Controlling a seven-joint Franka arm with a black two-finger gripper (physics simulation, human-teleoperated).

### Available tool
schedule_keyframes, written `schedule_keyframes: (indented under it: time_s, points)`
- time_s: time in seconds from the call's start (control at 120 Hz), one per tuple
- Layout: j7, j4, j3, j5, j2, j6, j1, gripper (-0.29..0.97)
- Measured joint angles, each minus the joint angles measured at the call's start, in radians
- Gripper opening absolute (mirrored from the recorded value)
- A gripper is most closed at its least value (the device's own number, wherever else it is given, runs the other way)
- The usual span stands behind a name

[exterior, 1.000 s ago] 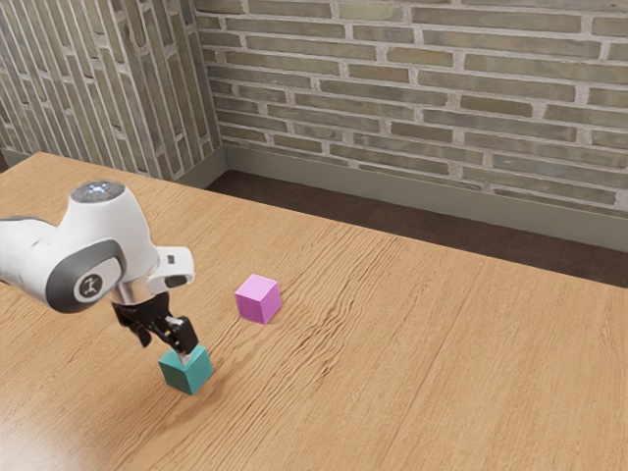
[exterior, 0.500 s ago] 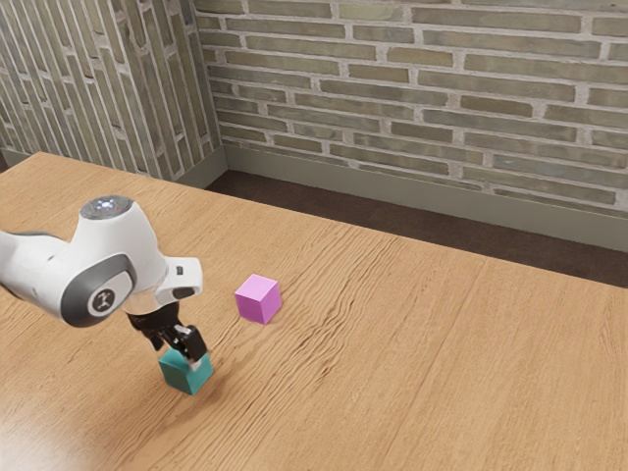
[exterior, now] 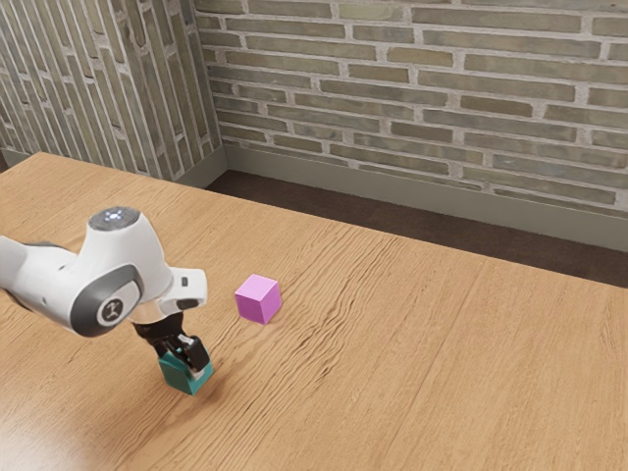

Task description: Pick up the blue block with one arm, and put the blue block on the pink block with one arm

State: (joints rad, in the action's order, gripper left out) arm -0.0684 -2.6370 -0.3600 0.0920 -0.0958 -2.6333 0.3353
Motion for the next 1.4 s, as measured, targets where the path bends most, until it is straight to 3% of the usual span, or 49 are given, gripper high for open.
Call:
schedule_keyframes:
  time_s: [0.65, 0.817, 0.958, 1.25, 1.4]
  points:
    - [-0.026, 0.002, 0.001, -0.058, 0.052, -0.027, 0.014, 0.65]
    - [-0.030, 0.004, 0.001, -0.076, 0.053, -0.029, 0.019, 0.45]
    - [-0.027, 0.004, 0.003, -0.082, 0.057, -0.045, 0.013, 0.36]
    - [-0.015, 0.010, -0.004, -0.078, -0.002, -0.062, 0.014, 0.29]
    - [-0.004, 0.151, -0.008, -0.076, 0.019, 0.008, 0.002, 0.27]
